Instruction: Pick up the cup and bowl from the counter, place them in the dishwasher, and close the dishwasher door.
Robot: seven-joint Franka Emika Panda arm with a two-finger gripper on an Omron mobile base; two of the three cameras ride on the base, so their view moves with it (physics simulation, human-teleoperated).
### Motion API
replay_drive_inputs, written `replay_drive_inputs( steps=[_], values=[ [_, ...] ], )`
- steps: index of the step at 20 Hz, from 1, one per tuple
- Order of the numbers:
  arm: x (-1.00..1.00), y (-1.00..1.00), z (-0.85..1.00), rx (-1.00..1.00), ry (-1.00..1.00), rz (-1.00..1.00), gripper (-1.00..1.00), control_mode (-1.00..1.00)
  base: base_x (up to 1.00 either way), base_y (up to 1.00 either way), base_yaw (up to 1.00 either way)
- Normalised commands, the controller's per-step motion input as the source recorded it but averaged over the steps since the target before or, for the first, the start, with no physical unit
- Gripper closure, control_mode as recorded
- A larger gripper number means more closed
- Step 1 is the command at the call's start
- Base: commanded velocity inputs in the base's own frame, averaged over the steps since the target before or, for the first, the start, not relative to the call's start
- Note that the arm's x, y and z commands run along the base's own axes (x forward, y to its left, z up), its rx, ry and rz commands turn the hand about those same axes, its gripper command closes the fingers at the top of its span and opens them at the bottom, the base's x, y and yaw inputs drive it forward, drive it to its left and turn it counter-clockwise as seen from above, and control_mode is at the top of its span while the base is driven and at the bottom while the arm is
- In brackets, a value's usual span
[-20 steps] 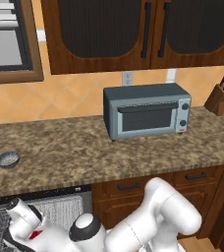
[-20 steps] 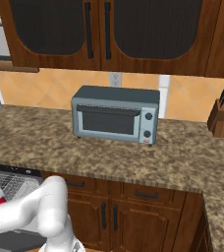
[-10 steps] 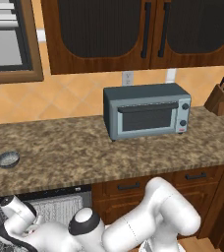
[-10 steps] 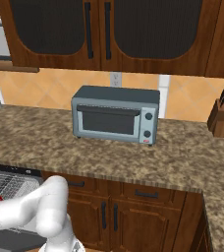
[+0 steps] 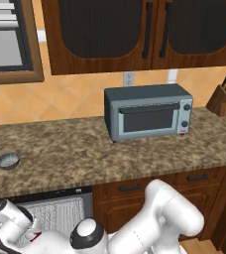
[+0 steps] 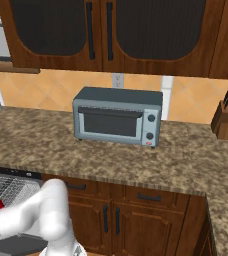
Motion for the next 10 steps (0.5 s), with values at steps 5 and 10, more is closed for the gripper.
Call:
replay_drive_inputs(
  steps=[5,10],
  values=[
    [-0.42,-0.02,0.65,0.09,-0.27,0.07,-1.0,-1.0,0.0,0.0,0.0],
    [-0.25,-0.26,0.75,0.24,-0.18,0.01,-1.0,-1.0,0.0,0.0,0.0]
  ],
)
